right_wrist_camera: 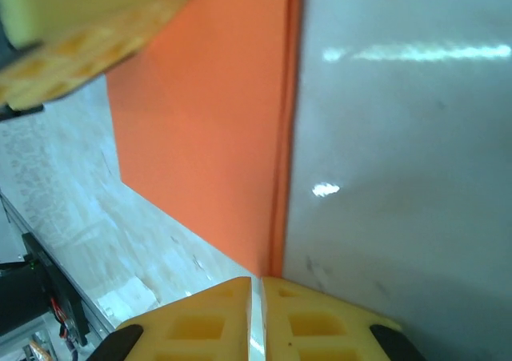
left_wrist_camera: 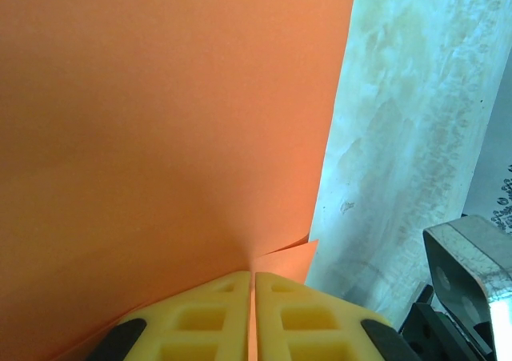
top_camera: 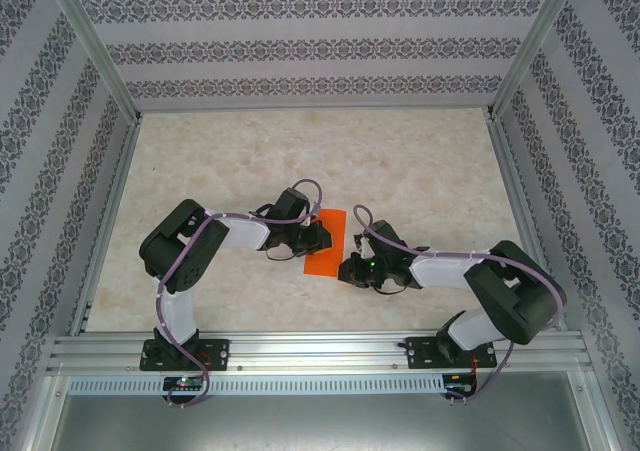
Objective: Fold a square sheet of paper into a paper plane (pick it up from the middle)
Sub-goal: Fold the triangle a second time at the center of the table.
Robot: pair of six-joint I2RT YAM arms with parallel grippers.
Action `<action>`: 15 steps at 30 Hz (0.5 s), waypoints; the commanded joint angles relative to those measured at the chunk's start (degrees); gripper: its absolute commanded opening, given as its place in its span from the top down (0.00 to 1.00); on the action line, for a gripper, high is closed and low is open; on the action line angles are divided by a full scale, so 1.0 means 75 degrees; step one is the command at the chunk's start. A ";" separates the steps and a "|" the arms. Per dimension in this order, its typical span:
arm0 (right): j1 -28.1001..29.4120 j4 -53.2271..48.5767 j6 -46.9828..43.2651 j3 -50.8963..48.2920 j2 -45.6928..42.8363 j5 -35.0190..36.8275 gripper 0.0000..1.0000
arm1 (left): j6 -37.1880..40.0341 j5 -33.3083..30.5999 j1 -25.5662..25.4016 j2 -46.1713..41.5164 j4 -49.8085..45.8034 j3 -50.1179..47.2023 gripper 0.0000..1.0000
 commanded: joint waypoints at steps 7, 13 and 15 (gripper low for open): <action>-0.0017 -0.0228 0.0064 0.0926 -0.0228 0.0057 0.86 | 0.0213 -0.0447 -0.0084 0.0211 -0.0451 -0.0024 0.87; -0.0041 0.0113 0.0058 0.1283 0.0771 0.0122 0.87 | 0.0213 -0.0407 -0.0086 0.0150 -0.0484 0.0043 0.87; -0.0034 0.0268 0.0075 0.1208 0.1142 0.0089 0.88 | 0.0223 -0.0371 -0.0078 0.0088 -0.0504 0.0079 0.87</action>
